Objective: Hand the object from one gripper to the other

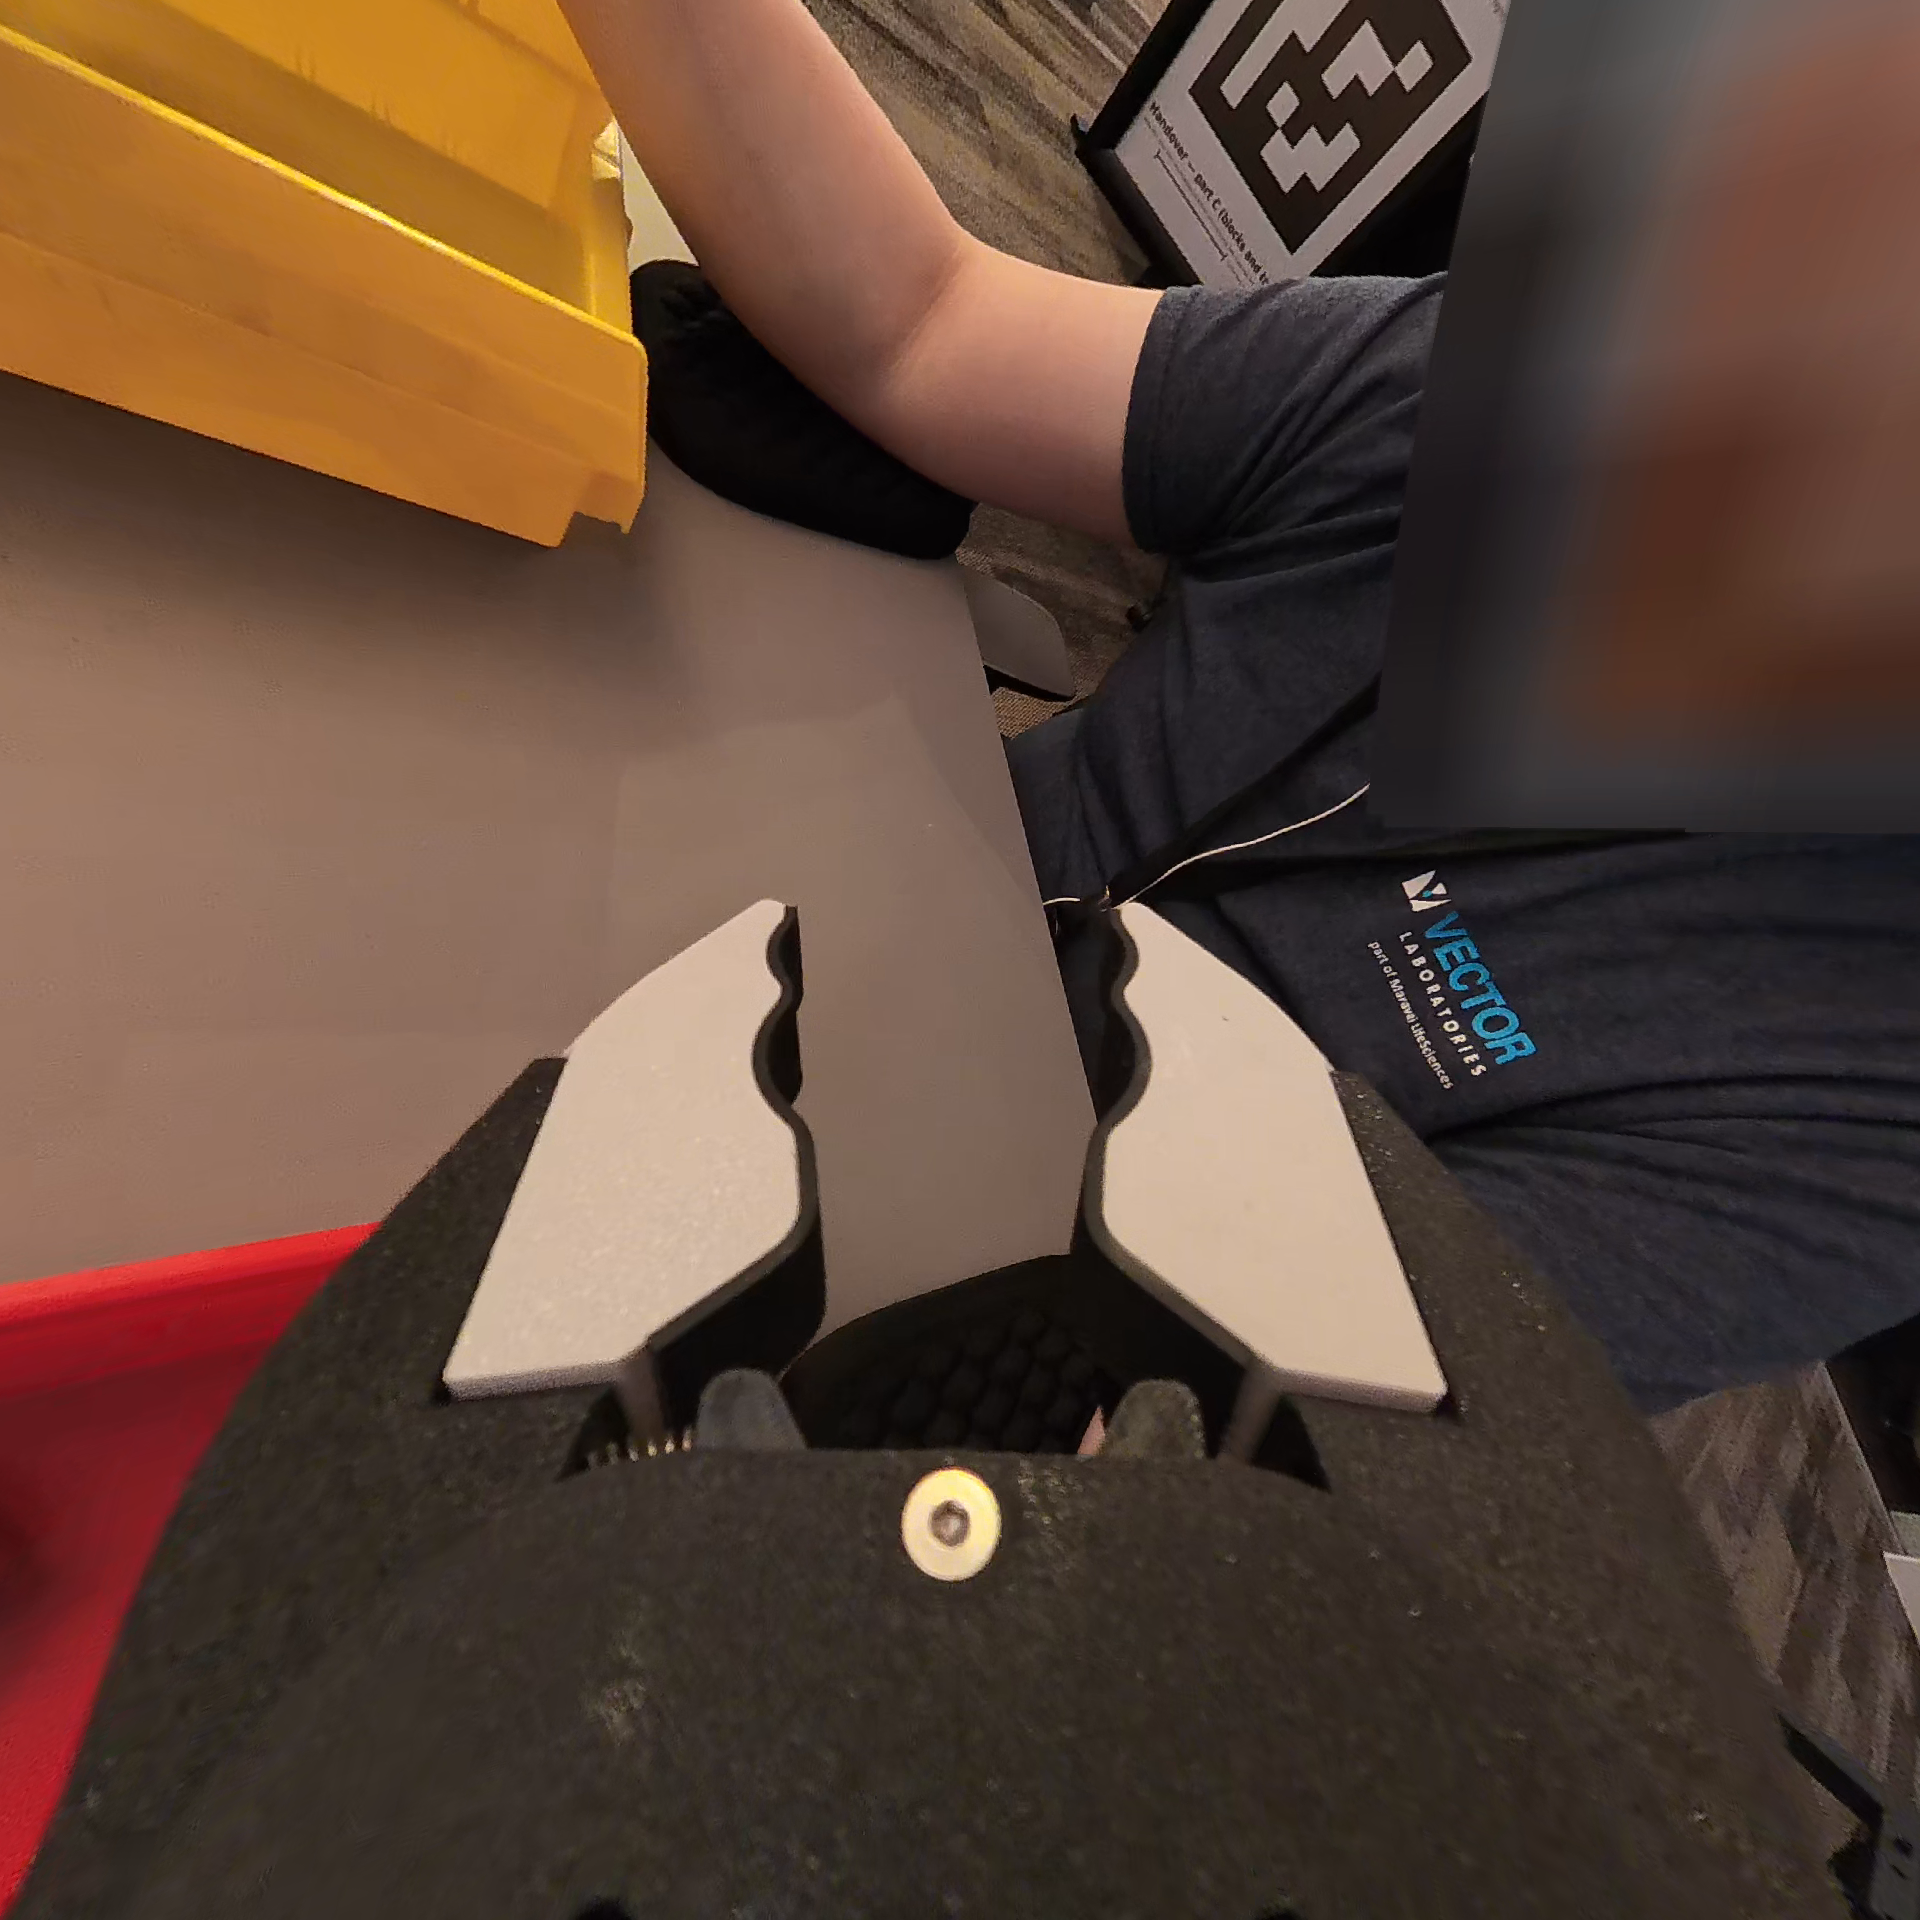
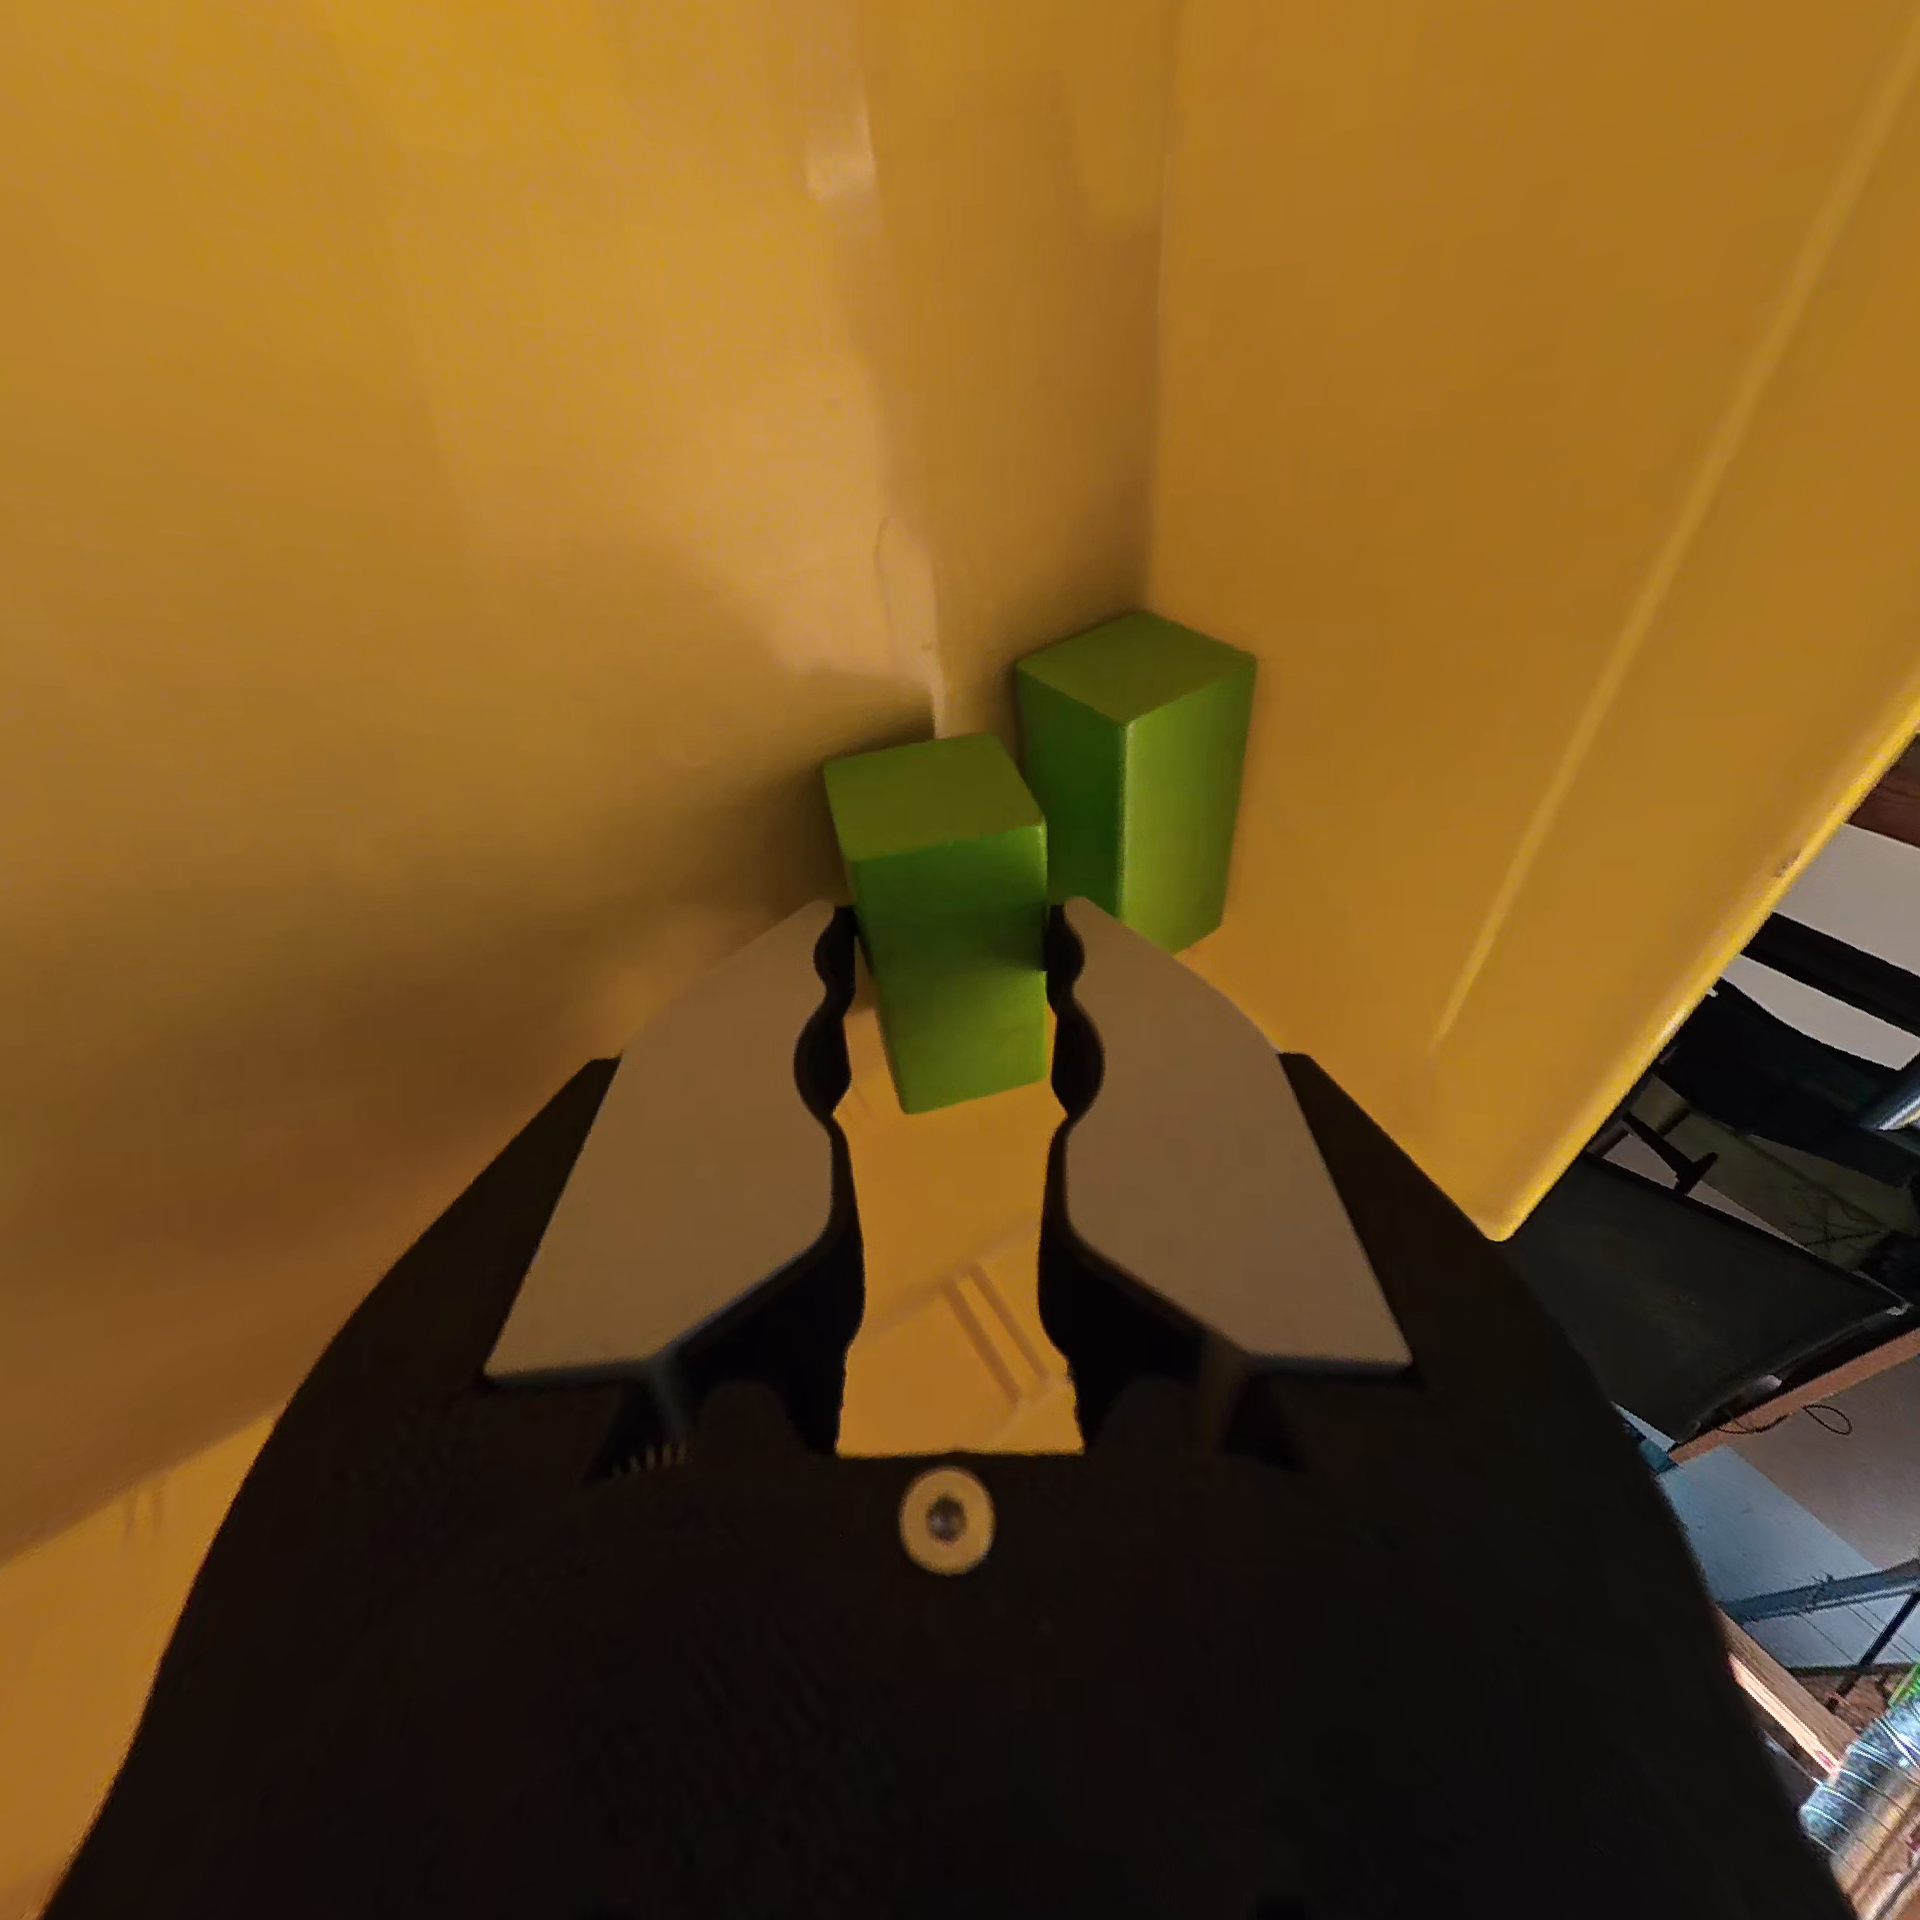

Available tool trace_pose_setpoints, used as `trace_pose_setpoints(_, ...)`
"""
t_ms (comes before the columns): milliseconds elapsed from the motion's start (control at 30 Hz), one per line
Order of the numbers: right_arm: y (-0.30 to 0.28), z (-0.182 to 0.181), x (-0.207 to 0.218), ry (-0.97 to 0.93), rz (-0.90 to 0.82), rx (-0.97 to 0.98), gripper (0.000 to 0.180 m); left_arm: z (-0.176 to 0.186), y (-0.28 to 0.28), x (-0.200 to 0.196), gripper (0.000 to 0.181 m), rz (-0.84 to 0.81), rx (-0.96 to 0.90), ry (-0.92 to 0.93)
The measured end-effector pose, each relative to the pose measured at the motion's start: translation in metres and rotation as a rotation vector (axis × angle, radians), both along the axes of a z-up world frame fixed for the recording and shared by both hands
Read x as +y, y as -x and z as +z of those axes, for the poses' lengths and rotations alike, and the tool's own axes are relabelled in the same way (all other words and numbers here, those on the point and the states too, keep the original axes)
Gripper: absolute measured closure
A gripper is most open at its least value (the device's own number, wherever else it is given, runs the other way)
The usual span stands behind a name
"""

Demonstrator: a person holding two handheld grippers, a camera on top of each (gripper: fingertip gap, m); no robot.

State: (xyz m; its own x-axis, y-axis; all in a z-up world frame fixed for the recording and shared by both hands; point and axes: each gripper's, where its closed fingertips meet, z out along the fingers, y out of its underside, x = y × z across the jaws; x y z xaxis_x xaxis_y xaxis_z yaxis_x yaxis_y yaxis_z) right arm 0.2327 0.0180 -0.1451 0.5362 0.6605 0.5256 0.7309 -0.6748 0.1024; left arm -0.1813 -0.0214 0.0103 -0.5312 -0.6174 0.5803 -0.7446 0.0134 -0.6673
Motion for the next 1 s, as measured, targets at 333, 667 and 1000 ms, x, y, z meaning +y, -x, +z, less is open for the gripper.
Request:
trace_pose_setpoints(333, -0.001, -0.001, 0.000, 0.006, -0.008, -0.010, 0.142, -0.001, 0.000, 0.000, 0.127, -0.002, 0.012, 0.006)
trace_pose_setpoints(667, -0.001, 0.003, 0.001, -0.021, -0.008, -0.001, 0.140, 0.001, 0.006, 0.007, 0.127, 0.025, 0.012, 0.005)
trace_pose_setpoints(1000, 0.014, 0.059, 0.002, -0.203, 0.024, 0.019, 0.139, -0.038, 0.051, 0.162, 0.129, 0.797, 0.244, -0.410)
